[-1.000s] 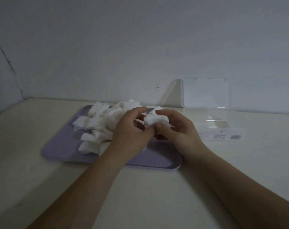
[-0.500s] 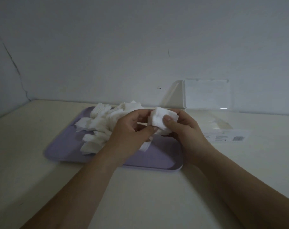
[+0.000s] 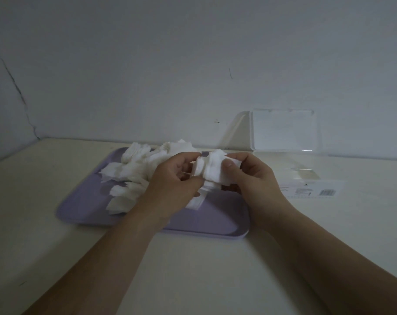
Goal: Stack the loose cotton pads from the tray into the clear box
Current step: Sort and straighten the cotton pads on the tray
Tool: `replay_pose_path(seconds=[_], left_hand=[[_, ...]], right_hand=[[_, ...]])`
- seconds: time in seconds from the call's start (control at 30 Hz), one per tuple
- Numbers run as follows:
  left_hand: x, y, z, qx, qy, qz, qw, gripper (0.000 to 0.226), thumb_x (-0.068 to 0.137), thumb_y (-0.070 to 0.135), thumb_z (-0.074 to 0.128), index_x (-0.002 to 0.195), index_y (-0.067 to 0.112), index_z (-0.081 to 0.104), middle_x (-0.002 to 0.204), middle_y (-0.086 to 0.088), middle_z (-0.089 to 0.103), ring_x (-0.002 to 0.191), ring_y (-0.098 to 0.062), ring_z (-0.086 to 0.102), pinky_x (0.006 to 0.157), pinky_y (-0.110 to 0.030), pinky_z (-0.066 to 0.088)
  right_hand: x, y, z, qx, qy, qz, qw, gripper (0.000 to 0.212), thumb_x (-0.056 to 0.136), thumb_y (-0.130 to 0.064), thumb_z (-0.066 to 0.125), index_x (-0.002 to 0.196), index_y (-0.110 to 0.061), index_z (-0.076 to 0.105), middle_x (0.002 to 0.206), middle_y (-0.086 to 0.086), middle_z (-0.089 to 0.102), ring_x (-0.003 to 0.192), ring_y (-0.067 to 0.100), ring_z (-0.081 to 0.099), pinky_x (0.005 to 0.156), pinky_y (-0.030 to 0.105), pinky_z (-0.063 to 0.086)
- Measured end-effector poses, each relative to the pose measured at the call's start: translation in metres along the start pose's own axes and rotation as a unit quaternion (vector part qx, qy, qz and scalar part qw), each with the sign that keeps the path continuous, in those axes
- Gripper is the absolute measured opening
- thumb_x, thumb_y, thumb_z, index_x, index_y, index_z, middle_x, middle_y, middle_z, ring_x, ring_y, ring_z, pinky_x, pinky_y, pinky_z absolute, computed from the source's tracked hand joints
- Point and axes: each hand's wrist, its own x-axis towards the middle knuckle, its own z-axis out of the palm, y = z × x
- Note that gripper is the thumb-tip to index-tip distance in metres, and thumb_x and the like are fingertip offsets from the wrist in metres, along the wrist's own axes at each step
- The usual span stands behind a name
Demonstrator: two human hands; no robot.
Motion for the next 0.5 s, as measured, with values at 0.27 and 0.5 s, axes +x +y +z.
replay_pose_path(seconds=[0.27, 0.5], left_hand=[[-0.0044, 0.0043, 0.0006, -0.069, -0.021, -0.037, 0.997, 0.013, 0.096, 0.012, 0.07, 0.108, 0.012, 0.075, 0.092, -0.014, 0.077, 0.073, -0.02, 0.074, 0.062, -0.032, 0.059], [-0.0016, 0.0003, -0.0001, -0.077, 0.023, -0.041, 0.996, 0.006, 0.095, 0.01, 0.071, 0.099, 0.011, 0.075, 0.091, -0.017, 0.075, 0.069, -0.019, 0.073, 0.061, -0.033, 0.06]], right_hand=[[-0.0021, -0.0049, 0.0011, -0.003, -0.029, -0.006, 1.0, 0.007, 0.095, -0.012, 0.07, 0.096, -0.011, 0.077, 0.096, 0.024, 0.073, 0.084, 0.03, 0.068, 0.073, 0.047, 0.055], [-0.0059, -0.0094, 0.0073, 0.005, 0.039, -0.025, 0.999, 0.013, 0.094, -0.015, 0.071, 0.102, -0.017, 0.082, 0.101, 0.008, 0.079, 0.089, 0.019, 0.072, 0.071, 0.043, 0.063]])
